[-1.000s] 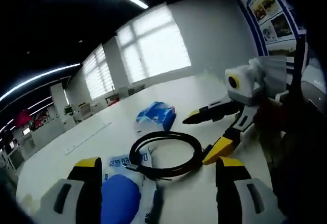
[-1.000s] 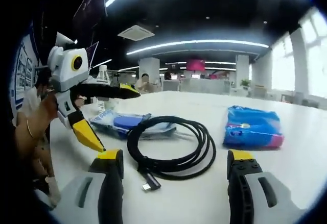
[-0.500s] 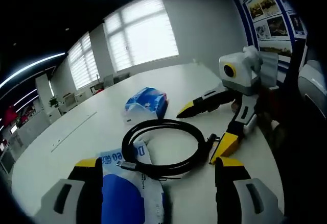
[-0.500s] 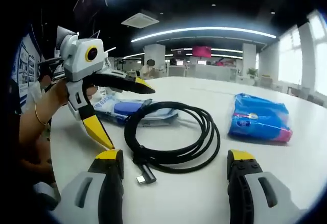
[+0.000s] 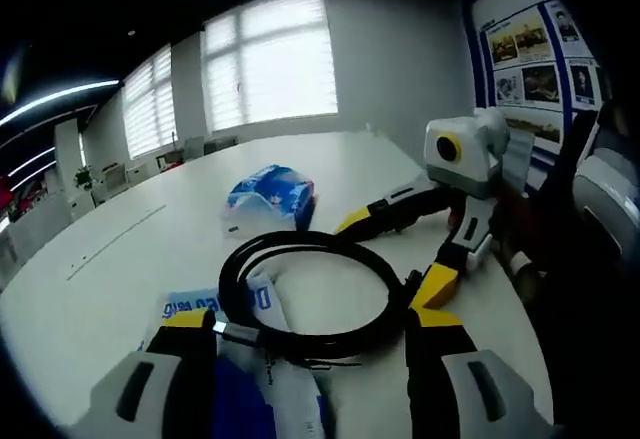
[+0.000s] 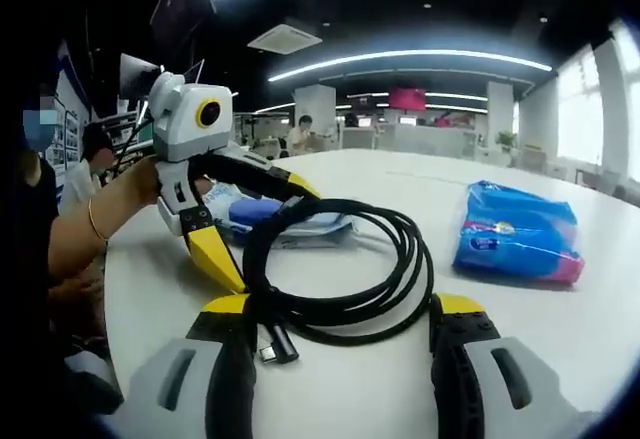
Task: Arrange the tabletop items into an orderly group along one side of the table until the central work area is clear of visible clutter.
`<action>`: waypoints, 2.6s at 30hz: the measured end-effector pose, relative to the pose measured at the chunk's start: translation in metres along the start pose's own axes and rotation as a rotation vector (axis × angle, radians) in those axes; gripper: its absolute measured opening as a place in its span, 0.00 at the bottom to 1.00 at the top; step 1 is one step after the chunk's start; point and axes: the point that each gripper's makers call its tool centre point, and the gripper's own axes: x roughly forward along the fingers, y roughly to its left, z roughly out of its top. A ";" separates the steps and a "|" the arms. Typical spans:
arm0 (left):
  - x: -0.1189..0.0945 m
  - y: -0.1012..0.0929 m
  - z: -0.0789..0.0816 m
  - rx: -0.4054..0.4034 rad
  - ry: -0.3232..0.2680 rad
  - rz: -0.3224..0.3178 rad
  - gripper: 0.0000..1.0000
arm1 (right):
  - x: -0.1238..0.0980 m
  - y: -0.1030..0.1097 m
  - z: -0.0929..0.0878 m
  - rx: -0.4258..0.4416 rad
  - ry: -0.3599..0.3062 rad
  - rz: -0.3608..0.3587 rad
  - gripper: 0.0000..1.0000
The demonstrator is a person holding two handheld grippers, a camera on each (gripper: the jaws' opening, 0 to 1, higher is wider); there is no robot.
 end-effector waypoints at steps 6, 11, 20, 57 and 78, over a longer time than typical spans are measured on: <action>0.001 -0.002 -0.001 -0.020 0.007 0.013 0.75 | -0.001 0.001 0.001 0.001 -0.006 0.009 0.64; -0.001 -0.004 0.002 -0.002 0.017 0.025 0.75 | -0.004 0.004 0.000 0.002 0.001 0.005 0.62; -0.006 -0.008 0.017 -0.040 -0.081 0.012 0.77 | -0.012 0.012 0.008 0.067 -0.044 0.048 0.61; -0.002 -0.065 0.046 -0.022 -0.196 -0.032 0.76 | -0.073 0.021 0.012 -0.069 -0.055 0.022 0.61; 0.015 -0.072 0.032 -0.060 -0.171 -0.086 0.67 | -0.064 0.019 -0.007 -0.034 -0.016 0.063 0.59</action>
